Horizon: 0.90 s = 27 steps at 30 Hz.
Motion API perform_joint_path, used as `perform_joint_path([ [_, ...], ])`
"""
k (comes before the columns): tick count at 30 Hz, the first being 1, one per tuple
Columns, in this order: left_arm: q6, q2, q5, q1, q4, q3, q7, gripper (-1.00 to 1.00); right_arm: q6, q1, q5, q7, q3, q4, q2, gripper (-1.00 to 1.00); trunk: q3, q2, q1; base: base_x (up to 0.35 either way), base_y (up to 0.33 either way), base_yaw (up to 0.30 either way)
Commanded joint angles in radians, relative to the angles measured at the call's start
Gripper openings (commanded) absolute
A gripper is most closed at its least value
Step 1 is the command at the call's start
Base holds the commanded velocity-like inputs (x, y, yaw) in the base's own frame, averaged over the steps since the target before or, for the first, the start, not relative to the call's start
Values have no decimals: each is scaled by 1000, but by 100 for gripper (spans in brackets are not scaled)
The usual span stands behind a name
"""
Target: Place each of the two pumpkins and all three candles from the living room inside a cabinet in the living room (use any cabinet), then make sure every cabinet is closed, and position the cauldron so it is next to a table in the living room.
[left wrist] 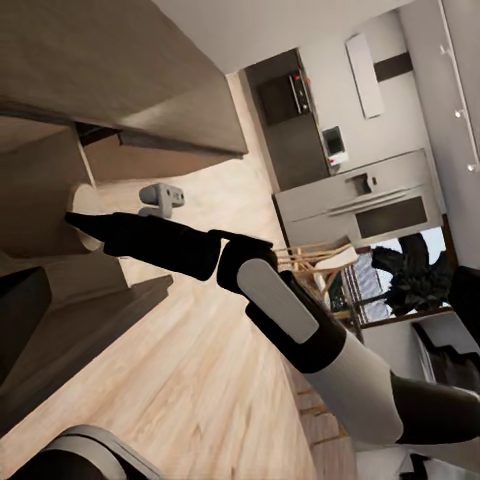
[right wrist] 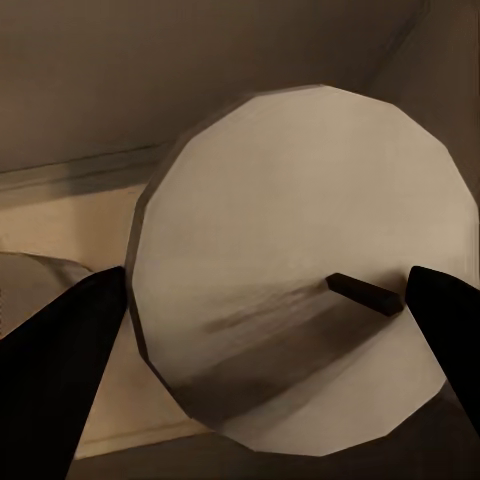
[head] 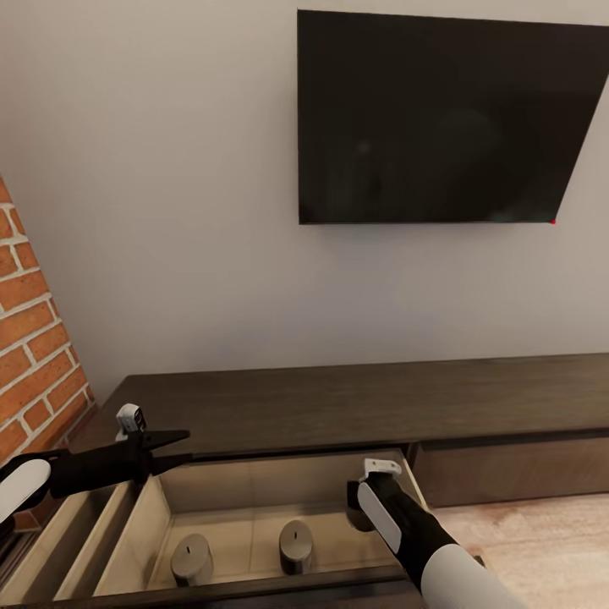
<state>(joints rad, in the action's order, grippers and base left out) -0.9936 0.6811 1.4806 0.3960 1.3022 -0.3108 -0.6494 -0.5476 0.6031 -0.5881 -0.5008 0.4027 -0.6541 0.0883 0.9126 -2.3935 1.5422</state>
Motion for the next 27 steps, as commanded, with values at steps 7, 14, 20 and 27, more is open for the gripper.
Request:
perform_joint_path([
  [7,-2,0,1,1,1,-2,-4,100,42,1,-10,-10,6,16,1,-100,23,-50,27,0,0,0],
  [14,-2,0,1,1,2,-2,-4,100,96,1,-11,-12,7,20,5,-100,45,-99,54,0,0,0],
  [20,-2,-1,1,1,3,-3,-4,100,99,1,-11,-12,7,21,7,-100,67,-108,60,0,0,0],
  [27,-2,-2,1,1,8,-7,-4,100,98,1,-10,-13,7,21,7,-100,94,-109,63,0,0,0],
])
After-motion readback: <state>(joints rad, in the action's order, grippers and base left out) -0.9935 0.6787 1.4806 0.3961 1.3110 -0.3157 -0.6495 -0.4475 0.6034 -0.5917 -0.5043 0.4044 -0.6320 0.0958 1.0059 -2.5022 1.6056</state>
